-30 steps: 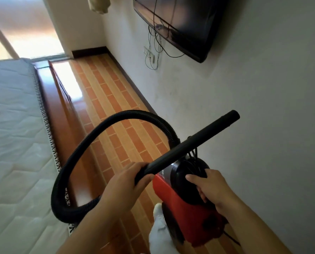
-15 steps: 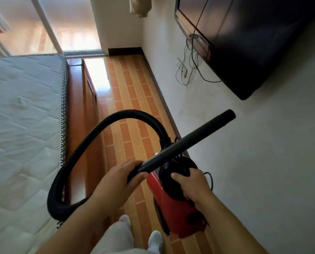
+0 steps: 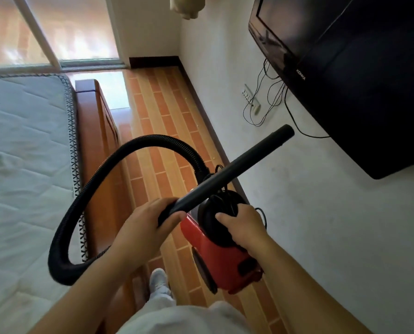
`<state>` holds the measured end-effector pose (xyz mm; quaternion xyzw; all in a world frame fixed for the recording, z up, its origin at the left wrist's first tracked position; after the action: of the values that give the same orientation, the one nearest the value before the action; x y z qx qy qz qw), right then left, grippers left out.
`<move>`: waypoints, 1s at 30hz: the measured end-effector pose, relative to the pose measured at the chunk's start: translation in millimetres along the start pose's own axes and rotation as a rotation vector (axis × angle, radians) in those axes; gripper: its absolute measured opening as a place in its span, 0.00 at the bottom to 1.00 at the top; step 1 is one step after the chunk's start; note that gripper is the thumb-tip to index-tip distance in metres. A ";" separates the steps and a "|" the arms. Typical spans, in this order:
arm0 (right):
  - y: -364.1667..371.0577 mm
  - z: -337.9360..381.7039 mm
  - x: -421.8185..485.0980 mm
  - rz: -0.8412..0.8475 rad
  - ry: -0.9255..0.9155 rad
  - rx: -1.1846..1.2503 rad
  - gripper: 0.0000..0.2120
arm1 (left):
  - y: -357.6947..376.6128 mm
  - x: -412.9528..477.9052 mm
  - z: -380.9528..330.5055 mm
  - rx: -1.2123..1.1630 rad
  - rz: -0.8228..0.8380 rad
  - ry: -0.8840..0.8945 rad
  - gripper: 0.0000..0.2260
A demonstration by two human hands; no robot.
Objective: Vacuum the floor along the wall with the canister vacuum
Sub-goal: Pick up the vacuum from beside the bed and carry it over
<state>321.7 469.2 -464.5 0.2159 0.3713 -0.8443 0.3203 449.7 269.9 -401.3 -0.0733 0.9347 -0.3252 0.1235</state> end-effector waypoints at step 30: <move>-71.3 38.2 221.7 -0.023 0.200 0.155 0.20 | -23.0 328.2 37.5 0.205 0.450 0.067 0.11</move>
<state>111.3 392.7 -539.1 0.3188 0.3375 -0.8484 0.2543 146.8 158.6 -475.4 0.1606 0.8932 -0.3847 0.1686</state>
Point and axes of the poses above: each hand's wrist, its own x-axis towards the middle knuckle, its own y-axis out of the palm, z = x × y, the point moved 10 cm from there along x, towards the middle knuckle, and after that the axes turned 8 degrees about z, right-handed, at the moved point
